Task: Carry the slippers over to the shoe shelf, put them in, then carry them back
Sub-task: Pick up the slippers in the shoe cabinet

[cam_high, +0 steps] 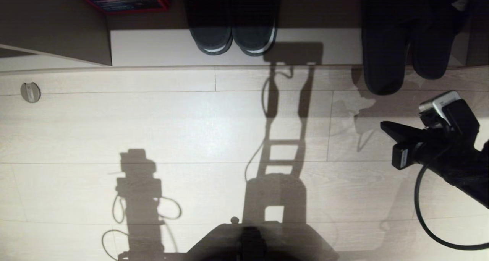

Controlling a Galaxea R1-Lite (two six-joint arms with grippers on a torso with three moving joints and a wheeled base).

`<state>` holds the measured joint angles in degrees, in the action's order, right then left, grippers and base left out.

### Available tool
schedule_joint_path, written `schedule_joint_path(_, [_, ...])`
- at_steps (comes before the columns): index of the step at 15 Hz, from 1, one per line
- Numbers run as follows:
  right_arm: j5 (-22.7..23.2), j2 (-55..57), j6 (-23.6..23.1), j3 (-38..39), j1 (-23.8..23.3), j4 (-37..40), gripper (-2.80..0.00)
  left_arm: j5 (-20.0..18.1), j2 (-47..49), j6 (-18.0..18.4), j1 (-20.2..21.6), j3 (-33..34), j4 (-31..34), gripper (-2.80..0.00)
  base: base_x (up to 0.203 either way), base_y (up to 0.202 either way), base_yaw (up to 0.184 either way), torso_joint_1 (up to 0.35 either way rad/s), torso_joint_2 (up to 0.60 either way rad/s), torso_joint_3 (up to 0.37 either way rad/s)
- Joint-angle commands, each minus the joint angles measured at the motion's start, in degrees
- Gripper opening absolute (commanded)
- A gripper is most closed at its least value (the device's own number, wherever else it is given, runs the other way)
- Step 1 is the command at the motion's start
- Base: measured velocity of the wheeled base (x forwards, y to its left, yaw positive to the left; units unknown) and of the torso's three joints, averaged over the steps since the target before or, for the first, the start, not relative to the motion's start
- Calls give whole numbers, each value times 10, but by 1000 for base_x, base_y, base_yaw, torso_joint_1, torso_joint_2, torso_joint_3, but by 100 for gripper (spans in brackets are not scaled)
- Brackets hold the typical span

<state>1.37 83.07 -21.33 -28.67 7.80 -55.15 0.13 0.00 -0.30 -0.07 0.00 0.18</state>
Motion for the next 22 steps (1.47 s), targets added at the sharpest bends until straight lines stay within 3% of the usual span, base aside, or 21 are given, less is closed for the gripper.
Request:
schedule_joint_path(1, [-10,79,-2,-19,0,-48,-280,0,0,0,1,0,0,-280,0,0,0,0,0,0])
schedule_joint_path(4, [-36,105,-2,-92,-5,-89,-280,0,-1,-1,0,0,0,-280,0,0,0,0,0,0])
schedule_joint_path(10, [-37,104,-1,-132,-5,-83,-280,0,0,-1,0,0,0,-280,0,0,0,0,0,0])
schedule_joint_path(22, [-39,93,2,-144,-5,-65,-280,0,0,-1,0,0,0,-280,0,0,0,0,0,0])
